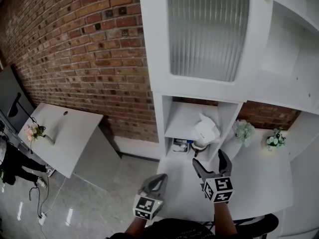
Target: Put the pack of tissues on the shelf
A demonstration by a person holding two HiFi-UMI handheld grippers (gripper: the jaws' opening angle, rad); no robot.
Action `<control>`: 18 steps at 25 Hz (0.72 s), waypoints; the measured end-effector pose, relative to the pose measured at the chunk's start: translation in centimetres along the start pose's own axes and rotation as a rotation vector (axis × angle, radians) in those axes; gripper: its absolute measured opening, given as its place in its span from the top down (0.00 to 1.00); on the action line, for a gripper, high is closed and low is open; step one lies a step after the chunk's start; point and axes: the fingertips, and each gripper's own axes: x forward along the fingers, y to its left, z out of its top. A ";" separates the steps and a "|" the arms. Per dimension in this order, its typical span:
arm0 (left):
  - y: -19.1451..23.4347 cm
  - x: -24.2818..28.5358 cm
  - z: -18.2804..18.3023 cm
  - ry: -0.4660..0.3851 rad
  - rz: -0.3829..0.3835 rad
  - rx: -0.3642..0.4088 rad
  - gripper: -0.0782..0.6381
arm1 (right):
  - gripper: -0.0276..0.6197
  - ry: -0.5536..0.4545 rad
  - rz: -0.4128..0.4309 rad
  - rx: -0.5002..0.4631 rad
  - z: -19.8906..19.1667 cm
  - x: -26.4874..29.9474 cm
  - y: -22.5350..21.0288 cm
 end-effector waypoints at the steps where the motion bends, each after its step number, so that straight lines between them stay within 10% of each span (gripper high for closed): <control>1: -0.2 -0.2 -0.1 0.001 -0.003 -0.002 0.88 | 0.25 -0.010 0.003 -0.002 0.1 -0.4 0.2; 18: -2.5 -2.8 -0.2 -0.046 -0.061 -0.026 0.88 | 0.25 -0.054 -0.081 -0.049 -1.5 -6.6 0.9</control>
